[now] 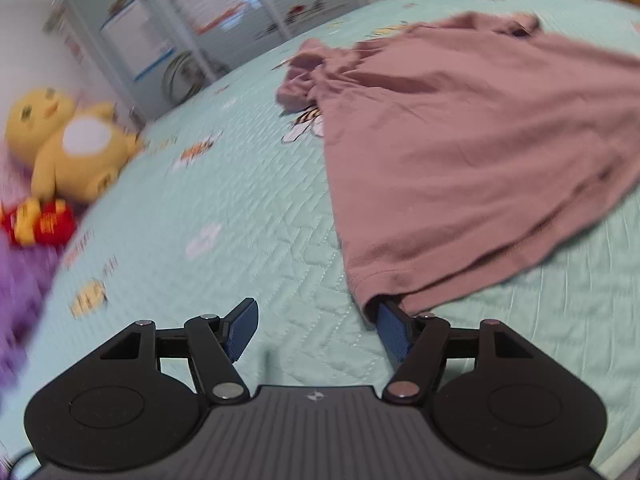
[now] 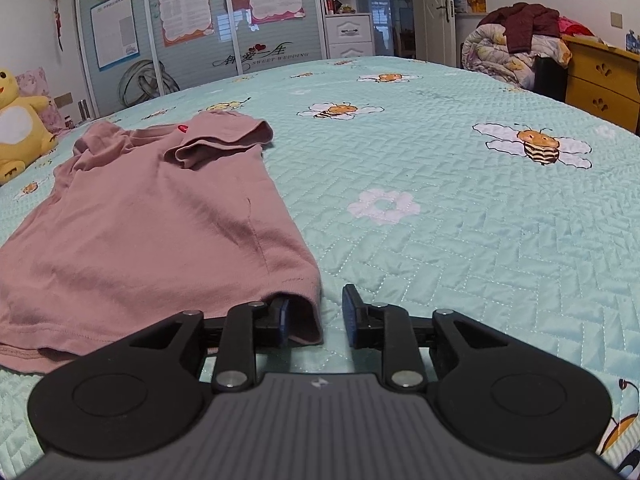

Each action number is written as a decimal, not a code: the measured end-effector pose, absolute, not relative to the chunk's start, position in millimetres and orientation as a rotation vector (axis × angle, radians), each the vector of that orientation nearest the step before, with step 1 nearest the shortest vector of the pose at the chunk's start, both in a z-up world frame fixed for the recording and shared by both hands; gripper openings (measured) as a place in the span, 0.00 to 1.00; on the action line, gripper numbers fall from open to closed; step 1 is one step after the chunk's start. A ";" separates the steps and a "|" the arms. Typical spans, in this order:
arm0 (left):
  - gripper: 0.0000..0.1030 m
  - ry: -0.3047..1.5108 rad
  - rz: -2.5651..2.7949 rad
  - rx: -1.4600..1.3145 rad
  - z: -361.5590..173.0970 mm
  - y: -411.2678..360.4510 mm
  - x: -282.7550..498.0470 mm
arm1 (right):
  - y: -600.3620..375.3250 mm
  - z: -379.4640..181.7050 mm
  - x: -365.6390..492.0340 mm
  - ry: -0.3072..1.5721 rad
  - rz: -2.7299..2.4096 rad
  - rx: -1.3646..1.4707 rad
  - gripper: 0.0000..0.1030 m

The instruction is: Fold clothes

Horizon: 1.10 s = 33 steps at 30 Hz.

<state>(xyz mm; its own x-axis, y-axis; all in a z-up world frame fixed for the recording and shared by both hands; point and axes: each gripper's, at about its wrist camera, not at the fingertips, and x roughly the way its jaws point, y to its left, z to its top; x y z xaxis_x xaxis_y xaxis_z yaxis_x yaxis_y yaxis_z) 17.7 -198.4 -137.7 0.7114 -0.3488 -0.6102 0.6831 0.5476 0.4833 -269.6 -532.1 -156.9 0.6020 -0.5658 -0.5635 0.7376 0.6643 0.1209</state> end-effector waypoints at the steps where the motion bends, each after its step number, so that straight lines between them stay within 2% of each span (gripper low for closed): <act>1: 0.68 0.461 -0.644 0.803 -138.2 -198.6 15.8 | -532.1 -156.6 -269.6 0.517 -0.774 0.361 0.27; 9: 0.68 0.396 -0.662 0.824 -145.8 -223.2 22.5 | -530.3 -157.5 -267.5 0.518 -0.782 0.344 0.29; 11: 0.67 0.399 -0.652 0.809 -150.0 -230.8 25.9 | -530.9 -157.4 -266.2 0.521 -0.780 0.339 0.32; 13: 0.63 0.411 -0.645 0.777 -151.8 -235.4 29.5 | -531.9 -156.7 -262.2 0.525 -0.780 0.326 0.41; 14: 0.53 0.430 -0.647 0.749 -150.2 -235.4 31.3 | -532.3 -156.3 -259.8 0.528 -0.781 0.318 0.41; 15: 0.34 0.453 -0.651 0.719 -148.3 -235.2 33.1 | -532.3 -155.8 -257.4 0.531 -0.780 0.315 0.41; 16: 0.24 0.468 -0.647 0.701 -146.5 -235.3 33.3 | -533.7 -154.8 -255.8 0.533 -0.771 0.320 0.27; 17: 0.08 0.470 -0.639 0.693 -144.1 -235.0 31.6 | -535.2 -153.5 -254.3 0.536 -0.764 0.326 0.09; 18: 0.05 0.456 -0.636 0.685 -139.1 -233.3 27.7 | -537.1 -150.3 -253.8 0.538 -0.765 0.339 0.00; 23: 0.04 0.338 -0.601 0.612 -84.4 -205.1 -1.3 | -526.4 -95.2 -278.7 0.405 -0.759 0.341 0.00; 27: 0.04 0.370 -0.576 0.539 -57.2 -165.4 -25.7 | -495.9 -49.8 -319.2 0.348 -0.727 0.292 0.00; 30: 0.05 0.448 -0.582 0.578 -88.2 -157.8 -36.4 | -481.3 -61.1 -335.2 0.418 -0.711 0.277 0.00; 33: 0.06 0.561 -0.587 0.663 -136.2 -168.4 -33.7 | -489.0 -105.8 -332.4 0.542 -0.720 0.348 0.00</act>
